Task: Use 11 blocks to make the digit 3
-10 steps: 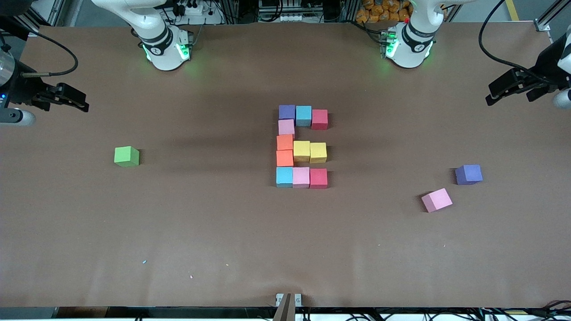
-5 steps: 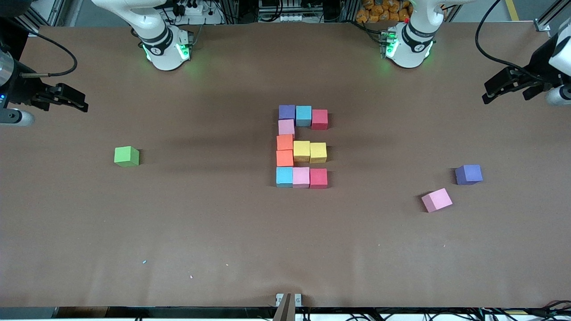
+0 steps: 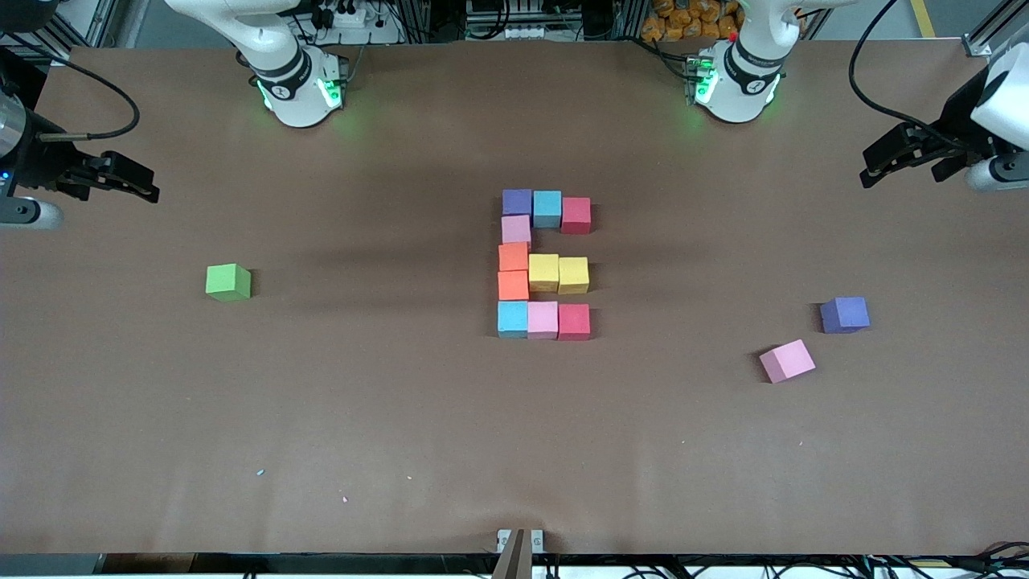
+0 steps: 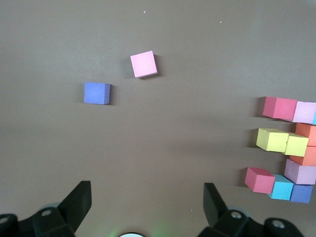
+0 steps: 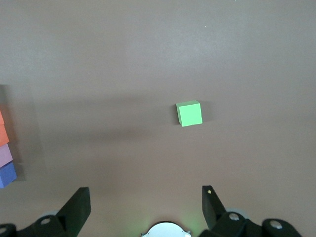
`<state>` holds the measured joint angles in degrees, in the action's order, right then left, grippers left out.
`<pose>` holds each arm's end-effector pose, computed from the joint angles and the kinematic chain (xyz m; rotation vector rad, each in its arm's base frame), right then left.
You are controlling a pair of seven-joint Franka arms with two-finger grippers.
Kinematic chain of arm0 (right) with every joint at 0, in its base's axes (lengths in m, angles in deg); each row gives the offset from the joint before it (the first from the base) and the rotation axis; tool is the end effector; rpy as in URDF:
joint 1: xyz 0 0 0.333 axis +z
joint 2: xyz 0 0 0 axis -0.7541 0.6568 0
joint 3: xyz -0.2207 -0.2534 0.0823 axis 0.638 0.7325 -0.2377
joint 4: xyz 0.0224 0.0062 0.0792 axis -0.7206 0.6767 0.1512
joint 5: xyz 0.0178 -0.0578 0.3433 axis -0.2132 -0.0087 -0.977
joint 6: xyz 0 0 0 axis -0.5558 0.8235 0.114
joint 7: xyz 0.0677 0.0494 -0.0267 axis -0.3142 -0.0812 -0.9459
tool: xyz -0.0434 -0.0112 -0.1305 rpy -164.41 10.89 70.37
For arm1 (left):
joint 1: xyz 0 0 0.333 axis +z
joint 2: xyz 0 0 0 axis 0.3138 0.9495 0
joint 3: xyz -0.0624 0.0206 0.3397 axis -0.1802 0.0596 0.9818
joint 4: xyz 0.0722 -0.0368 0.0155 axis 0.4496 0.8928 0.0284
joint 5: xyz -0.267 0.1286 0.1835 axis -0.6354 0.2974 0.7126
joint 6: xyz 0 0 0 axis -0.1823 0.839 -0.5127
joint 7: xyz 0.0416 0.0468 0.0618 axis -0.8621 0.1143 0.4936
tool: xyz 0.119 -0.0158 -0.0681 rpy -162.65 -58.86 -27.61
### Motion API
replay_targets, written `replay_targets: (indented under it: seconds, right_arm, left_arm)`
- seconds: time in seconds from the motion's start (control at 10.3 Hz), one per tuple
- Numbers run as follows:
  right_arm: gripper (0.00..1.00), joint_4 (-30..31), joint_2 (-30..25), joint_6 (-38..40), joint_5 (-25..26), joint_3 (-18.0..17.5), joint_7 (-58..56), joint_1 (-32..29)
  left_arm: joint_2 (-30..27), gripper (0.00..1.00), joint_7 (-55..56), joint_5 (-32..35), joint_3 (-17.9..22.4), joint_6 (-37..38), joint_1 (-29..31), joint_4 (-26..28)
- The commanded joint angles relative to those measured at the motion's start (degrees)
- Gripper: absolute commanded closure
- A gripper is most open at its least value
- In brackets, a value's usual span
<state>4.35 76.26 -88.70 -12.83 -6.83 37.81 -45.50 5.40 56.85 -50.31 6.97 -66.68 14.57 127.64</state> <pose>0.4883 0.0112 0.6174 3.1268 -0.0727 -0.2143 0.4688 -0.0472 0.6382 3.1248 0.1404 -0.0224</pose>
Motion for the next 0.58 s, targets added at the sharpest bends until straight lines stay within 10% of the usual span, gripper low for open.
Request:
replay_targets:
  seconds: [0.0,0.49]
  right_arm:
    - [0.0,0.1,-0.19,0.41,-0.11,-0.02,-0.11,-0.19]
    - [0.0,0.01,-0.19,0.41,-0.11,-0.02,-0.11,-0.1]
  left_arm:
    - [-0.26,0.0,-0.76,2.01,0.75,-0.65,-1.37,0.38]
    - [-0.26,0.0,-0.06,2.01,0.83,-0.56,-1.29,-0.23]
